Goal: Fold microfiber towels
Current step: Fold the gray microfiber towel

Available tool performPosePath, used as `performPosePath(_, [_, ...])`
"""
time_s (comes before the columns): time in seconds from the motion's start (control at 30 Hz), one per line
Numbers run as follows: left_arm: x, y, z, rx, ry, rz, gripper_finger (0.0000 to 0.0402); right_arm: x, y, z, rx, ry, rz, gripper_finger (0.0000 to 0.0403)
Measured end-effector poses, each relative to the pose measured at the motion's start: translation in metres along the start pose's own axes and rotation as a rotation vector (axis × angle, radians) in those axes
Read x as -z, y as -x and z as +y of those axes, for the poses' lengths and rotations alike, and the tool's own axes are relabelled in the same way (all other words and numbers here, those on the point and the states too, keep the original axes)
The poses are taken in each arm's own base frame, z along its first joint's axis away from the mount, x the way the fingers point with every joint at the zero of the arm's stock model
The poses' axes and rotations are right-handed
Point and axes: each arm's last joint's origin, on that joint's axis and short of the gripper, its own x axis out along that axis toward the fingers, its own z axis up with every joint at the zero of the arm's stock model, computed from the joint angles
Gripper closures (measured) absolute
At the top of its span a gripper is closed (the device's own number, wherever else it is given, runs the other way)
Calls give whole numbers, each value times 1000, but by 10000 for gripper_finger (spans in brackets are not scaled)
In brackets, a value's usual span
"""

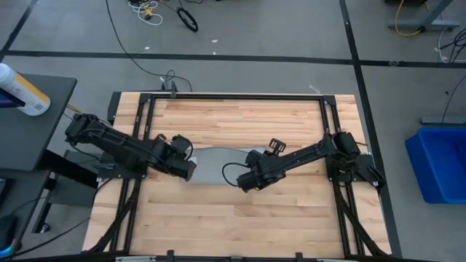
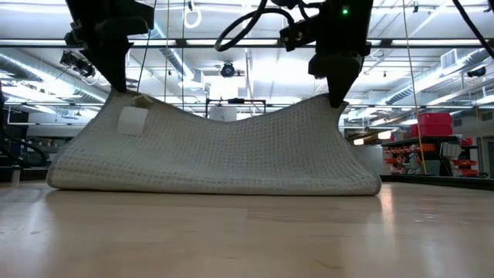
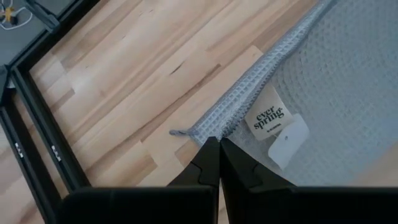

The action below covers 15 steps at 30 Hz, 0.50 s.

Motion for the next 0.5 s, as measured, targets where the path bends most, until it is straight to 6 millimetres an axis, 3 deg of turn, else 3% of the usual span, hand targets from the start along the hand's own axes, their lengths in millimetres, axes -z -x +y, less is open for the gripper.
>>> performPosePath(0.2, [11,-18,6,61,58,23,399,-4,-4,-4,0,-4,8,403])
performPosePath(0.5, [14,-21,38,56,139,15,399,-14,-13,-11,-10,-18,14,403])
